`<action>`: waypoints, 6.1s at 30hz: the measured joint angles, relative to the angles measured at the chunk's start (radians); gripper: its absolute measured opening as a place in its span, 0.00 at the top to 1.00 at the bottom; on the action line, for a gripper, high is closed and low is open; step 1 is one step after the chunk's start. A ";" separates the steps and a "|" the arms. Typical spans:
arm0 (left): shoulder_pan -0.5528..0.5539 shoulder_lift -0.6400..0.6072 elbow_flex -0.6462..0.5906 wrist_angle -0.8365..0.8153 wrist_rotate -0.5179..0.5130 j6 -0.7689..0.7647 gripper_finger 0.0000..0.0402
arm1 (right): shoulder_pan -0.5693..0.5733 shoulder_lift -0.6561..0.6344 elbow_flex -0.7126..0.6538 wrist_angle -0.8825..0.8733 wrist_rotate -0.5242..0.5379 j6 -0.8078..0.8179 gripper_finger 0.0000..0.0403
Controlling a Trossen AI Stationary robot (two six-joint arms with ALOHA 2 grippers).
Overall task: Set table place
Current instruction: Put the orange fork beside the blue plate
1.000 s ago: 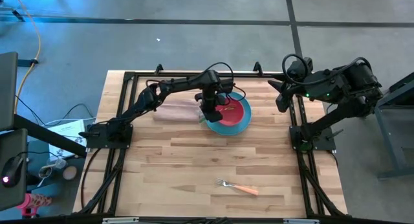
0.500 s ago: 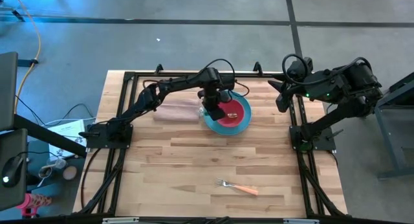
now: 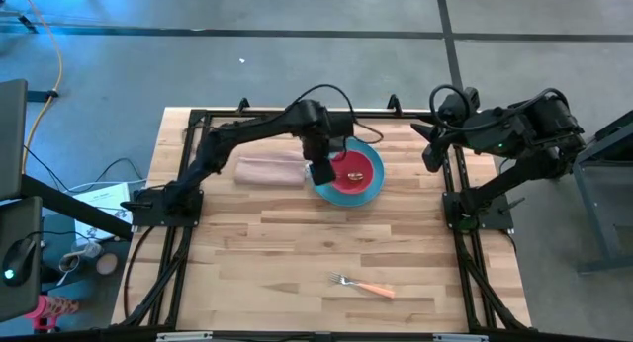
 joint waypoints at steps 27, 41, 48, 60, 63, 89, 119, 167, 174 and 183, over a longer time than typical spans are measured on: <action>-0.548 0.190 0.001 0.352 -0.102 0.174 0.53 | 0.000 -0.002 0.000 -0.059 -0.060 0.014 0.73; -0.636 0.292 0.000 0.416 -0.087 0.203 0.53 | 0.000 -0.002 0.000 -0.059 -0.061 0.018 0.73; -0.608 0.317 -0.007 0.435 -0.149 0.173 0.53 | 0.000 0.000 0.000 -0.059 -0.091 0.043 0.73; -0.595 0.329 -0.018 0.405 -0.075 0.149 0.53 | 0.000 0.000 0.000 -0.058 -0.100 0.025 0.73; -0.593 0.327 -0.018 0.395 -0.075 0.142 0.53 | 0.000 0.000 0.000 -0.058 -0.100 0.013 0.73; -0.624 0.343 -0.020 0.355 -0.063 0.069 0.53 | 0.000 -0.001 0.000 -0.058 -0.120 0.018 0.73; -0.531 0.279 -0.003 0.164 -0.265 -0.066 0.85 | 0.000 -0.001 0.000 -0.058 -0.143 0.040 0.73; -0.496 0.012 0.001 -0.008 -0.438 -0.087 0.85 | -0.483 0.249 -0.923 0.818 -1.739 -0.210 0.73; -0.499 0.012 0.000 -0.008 -0.437 -0.087 0.85 | -0.481 0.289 -0.914 0.805 -1.787 -0.243 0.73; -0.511 0.012 0.000 -0.008 -0.455 -0.079 0.85 | -0.463 0.311 -0.914 0.740 -1.822 -0.278 0.73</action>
